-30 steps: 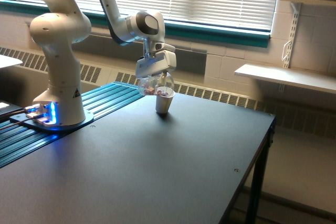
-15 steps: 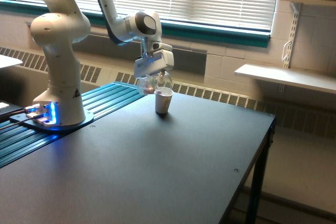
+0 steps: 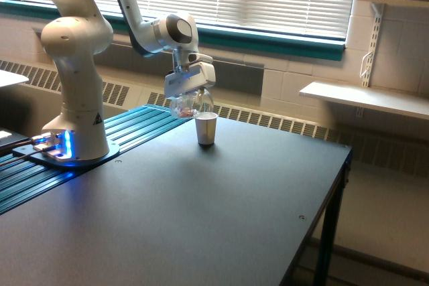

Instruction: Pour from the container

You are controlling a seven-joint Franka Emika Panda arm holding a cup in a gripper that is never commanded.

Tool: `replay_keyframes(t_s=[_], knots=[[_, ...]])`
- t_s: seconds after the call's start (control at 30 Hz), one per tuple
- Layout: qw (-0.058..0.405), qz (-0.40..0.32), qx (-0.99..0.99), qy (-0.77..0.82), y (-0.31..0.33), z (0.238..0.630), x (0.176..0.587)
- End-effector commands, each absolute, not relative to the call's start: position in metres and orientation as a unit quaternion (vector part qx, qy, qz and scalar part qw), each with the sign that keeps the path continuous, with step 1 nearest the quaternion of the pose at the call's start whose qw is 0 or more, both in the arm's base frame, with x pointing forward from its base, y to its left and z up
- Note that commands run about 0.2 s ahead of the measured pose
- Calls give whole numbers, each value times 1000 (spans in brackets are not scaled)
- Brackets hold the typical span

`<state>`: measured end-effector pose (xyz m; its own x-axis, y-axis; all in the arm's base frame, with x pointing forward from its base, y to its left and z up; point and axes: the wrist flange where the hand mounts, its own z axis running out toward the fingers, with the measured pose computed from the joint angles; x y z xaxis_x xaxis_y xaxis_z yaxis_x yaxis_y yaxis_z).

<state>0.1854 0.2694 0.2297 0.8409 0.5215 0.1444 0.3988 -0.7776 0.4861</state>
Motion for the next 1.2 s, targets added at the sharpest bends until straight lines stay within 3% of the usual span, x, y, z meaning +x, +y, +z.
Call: replay_keyframes(t_s=[0.03,0.43,1.2], knots=[[226,131,936,234,265,232,190],[223,118,944,213,261,240,213],[262,112,931,228,260,235,218]])
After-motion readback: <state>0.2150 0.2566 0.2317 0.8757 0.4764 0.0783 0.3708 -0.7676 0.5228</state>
